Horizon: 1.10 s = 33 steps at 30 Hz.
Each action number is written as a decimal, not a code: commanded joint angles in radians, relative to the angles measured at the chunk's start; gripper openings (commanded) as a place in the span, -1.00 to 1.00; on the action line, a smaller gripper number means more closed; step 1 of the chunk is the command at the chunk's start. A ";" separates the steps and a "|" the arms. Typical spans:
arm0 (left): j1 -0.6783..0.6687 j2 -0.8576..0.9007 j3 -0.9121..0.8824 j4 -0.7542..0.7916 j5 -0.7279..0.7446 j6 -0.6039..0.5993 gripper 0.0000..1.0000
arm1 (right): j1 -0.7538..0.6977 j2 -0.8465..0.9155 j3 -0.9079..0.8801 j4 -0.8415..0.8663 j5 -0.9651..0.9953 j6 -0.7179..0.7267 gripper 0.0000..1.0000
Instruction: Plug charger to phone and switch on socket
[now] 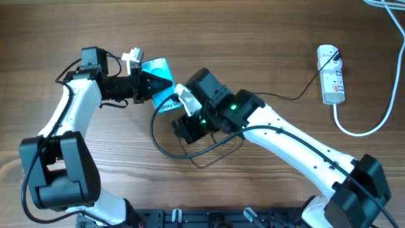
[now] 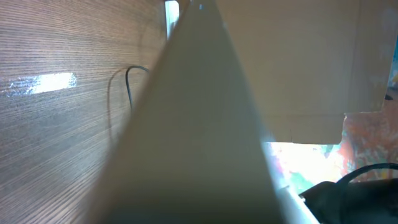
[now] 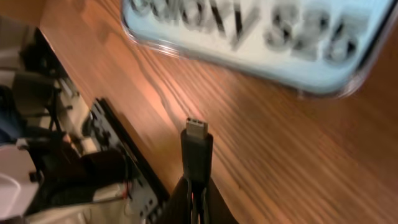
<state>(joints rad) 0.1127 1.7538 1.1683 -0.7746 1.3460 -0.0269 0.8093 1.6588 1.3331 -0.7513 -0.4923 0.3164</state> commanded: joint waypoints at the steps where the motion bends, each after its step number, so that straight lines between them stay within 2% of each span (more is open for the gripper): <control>1: -0.005 -0.024 0.003 0.000 -0.002 0.020 -0.92 | 0.001 0.006 0.074 -0.060 0.010 -0.029 -0.92; 4: -0.019 -0.024 0.003 0.000 -0.002 0.021 -0.92 | 0.001 0.006 0.139 -0.129 0.070 -0.029 -0.92; 11: -0.078 -0.024 0.003 0.002 -0.039 0.019 -0.92 | 0.001 0.048 0.143 -0.193 0.077 -0.054 -0.92; 30: -0.078 -0.024 0.003 -0.031 -0.064 0.011 -0.92 | 0.023 0.055 0.140 -0.137 0.130 -0.077 -0.92; 33: -0.078 -0.024 0.003 -0.030 -0.057 -0.037 -0.92 | 0.023 0.081 0.140 -0.136 0.127 -0.077 -0.92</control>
<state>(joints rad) 0.0353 1.7538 1.1683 -0.8047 1.2541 -0.0326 0.8307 1.7008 1.4555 -0.8906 -0.3748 0.2584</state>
